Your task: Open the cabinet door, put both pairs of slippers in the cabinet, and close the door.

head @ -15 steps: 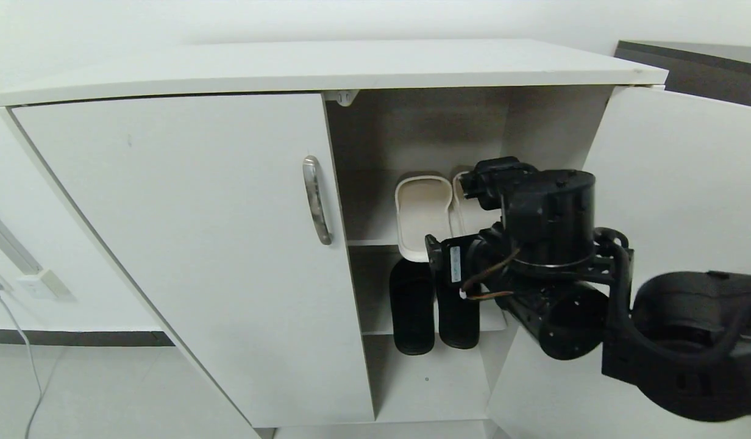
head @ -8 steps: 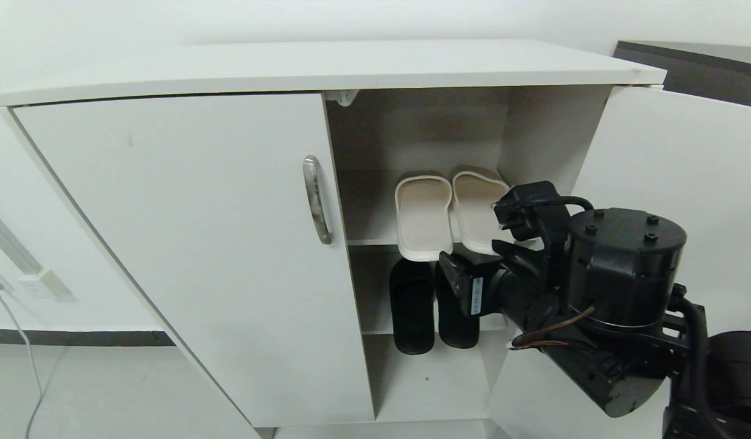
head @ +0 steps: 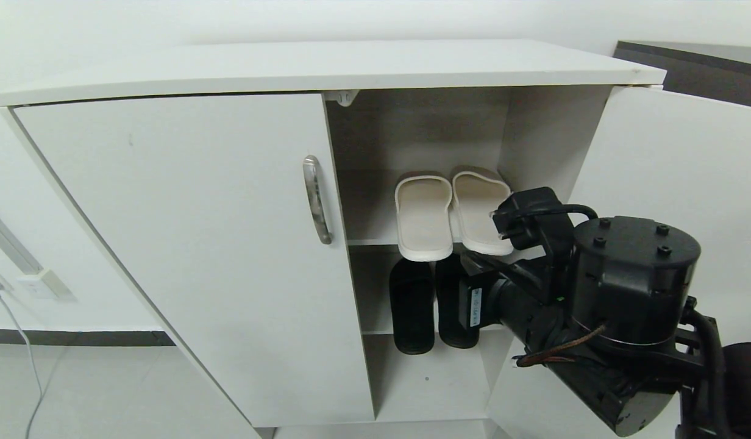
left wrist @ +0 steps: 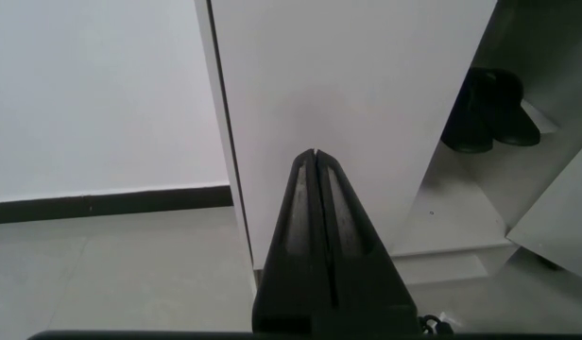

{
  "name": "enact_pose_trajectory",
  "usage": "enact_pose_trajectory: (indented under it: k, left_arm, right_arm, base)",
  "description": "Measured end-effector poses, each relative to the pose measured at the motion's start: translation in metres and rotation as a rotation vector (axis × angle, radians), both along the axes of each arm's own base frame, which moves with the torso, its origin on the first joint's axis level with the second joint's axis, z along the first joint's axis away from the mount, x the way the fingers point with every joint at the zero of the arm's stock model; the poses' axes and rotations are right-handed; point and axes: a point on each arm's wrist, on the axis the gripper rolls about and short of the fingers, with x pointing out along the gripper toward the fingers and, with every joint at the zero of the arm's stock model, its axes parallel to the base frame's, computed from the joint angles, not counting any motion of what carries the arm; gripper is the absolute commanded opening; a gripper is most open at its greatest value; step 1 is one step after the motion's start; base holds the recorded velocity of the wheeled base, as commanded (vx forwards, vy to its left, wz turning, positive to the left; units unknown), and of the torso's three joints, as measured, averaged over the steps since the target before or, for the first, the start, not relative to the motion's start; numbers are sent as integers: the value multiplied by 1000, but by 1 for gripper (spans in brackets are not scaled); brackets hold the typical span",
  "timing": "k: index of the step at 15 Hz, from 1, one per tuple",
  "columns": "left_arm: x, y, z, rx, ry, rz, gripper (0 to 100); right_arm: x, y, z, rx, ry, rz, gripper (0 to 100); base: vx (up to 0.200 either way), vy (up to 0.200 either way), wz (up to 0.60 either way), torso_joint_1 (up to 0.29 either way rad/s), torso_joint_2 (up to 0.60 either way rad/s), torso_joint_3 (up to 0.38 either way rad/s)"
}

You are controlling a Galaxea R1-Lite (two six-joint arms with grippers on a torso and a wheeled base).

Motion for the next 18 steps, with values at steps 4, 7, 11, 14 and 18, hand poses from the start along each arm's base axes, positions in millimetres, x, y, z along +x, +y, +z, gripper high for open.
enact_pose_trajectory:
  k: [4, 7, 11, 14, 18]
  left_arm:
    - [0, 0, 0, 0, 1, 0, 0]
    - [0, 0, 0, 0, 0, 0, 0]
    - [0, 0, 0, 0, 1, 0, 0]
    - [0, 0, 0, 0, 1, 0, 0]
    - [0, 0, 0, 0, 1, 0, 0]
  right_arm:
    - [-1, 0, -2, -7, 5, -1, 0]
    - [-1, 0, -3, -12, 8, -1, 0]
    - [0, 0, -7, -21, 14, 1, 0]
    - [1, 0, -11, -32, 23, 2, 0]
    - [2, 2, -16, -46, 33, 4, 0]
  base:
    - [-200, 0, 0, 5, 2, -1]
    - [-200, 0, 0, -4, 2, 2]
    - [-200, 0, 0, -2, 5, 5]
    - [-200, 0, 0, 1, 1, 9]
    - [-200, 0, 0, 1, 2, 0]
